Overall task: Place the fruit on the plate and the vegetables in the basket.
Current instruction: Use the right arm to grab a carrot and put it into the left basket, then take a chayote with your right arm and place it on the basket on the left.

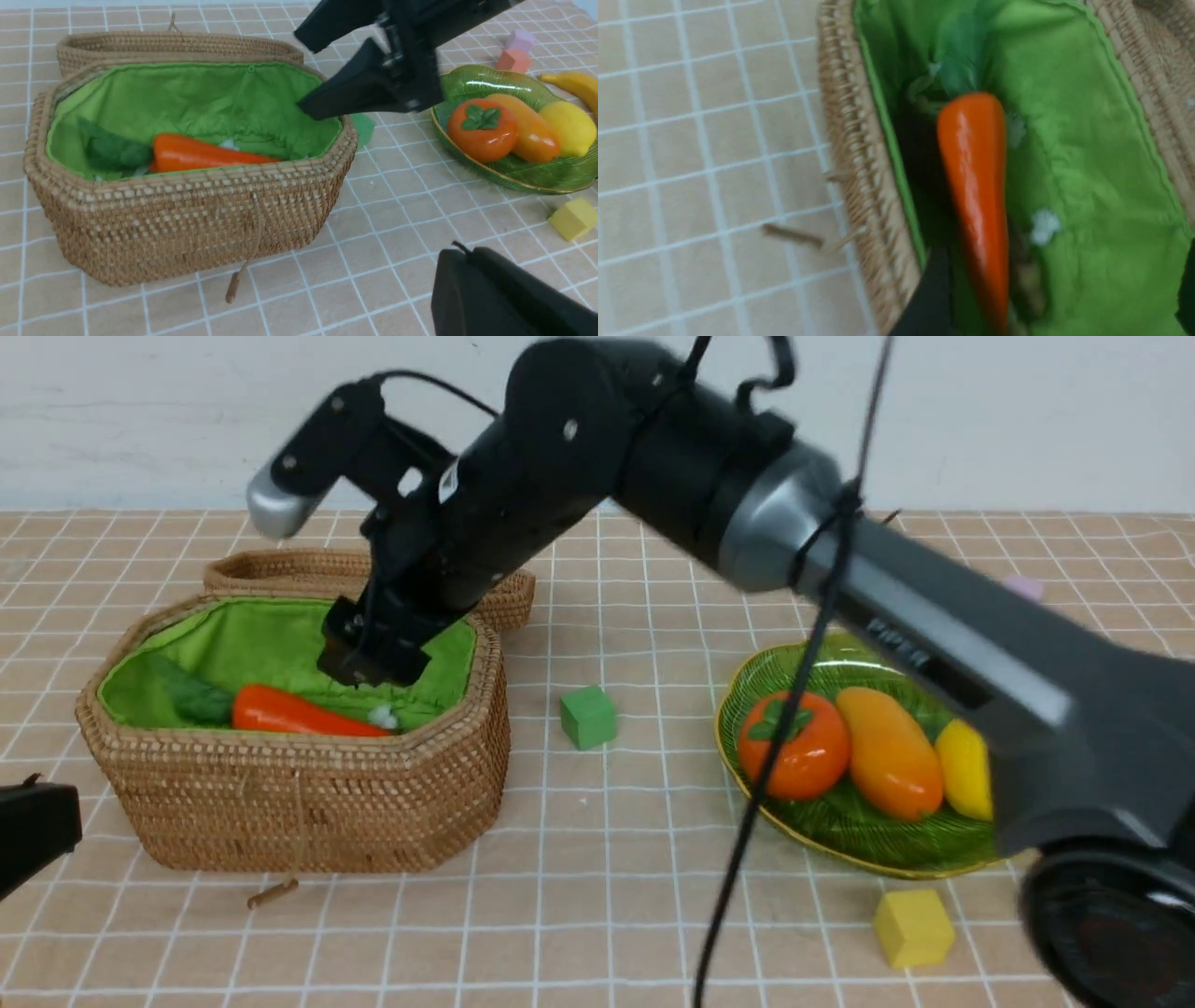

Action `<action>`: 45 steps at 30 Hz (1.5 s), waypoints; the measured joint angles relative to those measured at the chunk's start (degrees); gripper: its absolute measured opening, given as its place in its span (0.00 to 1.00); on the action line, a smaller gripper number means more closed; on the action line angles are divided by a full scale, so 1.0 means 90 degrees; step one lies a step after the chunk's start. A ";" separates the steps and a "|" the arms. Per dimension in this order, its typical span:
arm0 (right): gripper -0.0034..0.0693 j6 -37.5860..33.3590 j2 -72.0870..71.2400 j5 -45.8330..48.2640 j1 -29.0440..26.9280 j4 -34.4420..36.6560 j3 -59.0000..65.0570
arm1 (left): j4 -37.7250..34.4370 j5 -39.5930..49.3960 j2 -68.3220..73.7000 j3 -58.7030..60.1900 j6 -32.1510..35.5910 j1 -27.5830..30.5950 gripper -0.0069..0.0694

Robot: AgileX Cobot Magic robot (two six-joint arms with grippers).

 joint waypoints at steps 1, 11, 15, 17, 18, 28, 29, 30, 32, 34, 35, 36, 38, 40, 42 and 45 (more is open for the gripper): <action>0.94 0.0278 -0.0228 0.0337 0.0000 -0.0166 -0.0013 | -0.0053 -0.0114 0.0000 0.0000 0.0135 0.0000 0.07; 0.23 0.3261 -0.2621 0.1372 -0.0806 -0.2222 0.1369 | -0.1900 -0.1002 0.0000 0.0000 0.2427 0.0000 0.07; 0.09 0.4460 -0.3729 0.1367 -0.1564 -0.2366 0.3105 | -0.2448 -0.0971 0.0000 0.0000 0.3063 0.0000 0.07; 0.09 0.5409 -0.4535 0.1371 -0.2441 -0.2483 0.4815 | -0.2689 -0.0959 0.0000 0.0000 0.3415 0.0000 0.07; 0.11 0.5659 -0.4693 0.1371 -0.2708 -0.2510 0.5292 | -0.2736 -0.0959 0.0000 0.0000 0.3491 0.0000 0.07; 0.80 0.7493 -0.4742 -0.0732 -0.5060 -0.2120 0.8575 | -0.2805 -0.0945 0.0000 0.0000 0.3594 0.0000 0.07; 0.86 0.7495 -0.4621 -0.0937 -0.5180 -0.2120 0.8629 | -0.2810 -0.0945 0.0000 0.0000 0.3594 0.0000 0.07; 0.87 0.7495 -0.4594 -0.0978 -0.5203 -0.2077 0.8630 | -0.2810 -0.0945 0.0000 0.0000 0.3594 0.0000 0.07; 0.97 0.7480 -0.4203 -0.1435 -0.5422 -0.1962 0.8669 | -0.2810 -0.0945 0.0000 0.0000 0.3594 0.0000 0.07; 0.98 0.7428 -0.3941 -0.1592 -0.5486 -0.1906 0.8677 | -0.2810 -0.0945 0.0000 0.0000 0.3594 0.0000 0.07; 0.97 0.7369 -0.3774 -0.1643 -0.5509 -0.1869 0.8678 | -0.2810 -0.0945 0.0000 0.0000 0.3594 0.0000 0.07; 0.95 0.7247 -0.3551 -0.1677 -0.5525 -0.1759 0.8678 | -0.2810 -0.0945 0.0000 0.0000 0.3594 0.0000 0.07; 0.87 0.6855 -0.3224 -0.1707 -0.5525 -0.1461 0.8678 | -0.2810 -0.0951 0.0000 0.0000 0.3594 0.0000 0.07; 0.75 0.6516 -0.3031 -0.1707 -0.5525 -0.1122 0.8678 | -0.2810 -0.0951 0.0000 0.0000 0.3594 0.0000 0.07; 0.65 0.6190 -0.2980 -0.1707 -0.5525 -0.0897 0.8678 | -0.2810 -0.0945 0.0000 0.0000 0.3594 0.0000 0.07; 0.66 0.5782 -0.2980 -0.1612 -0.5525 -0.0704 0.8678 | -0.2810 -0.0914 0.0000 0.0000 0.3594 0.0000 0.07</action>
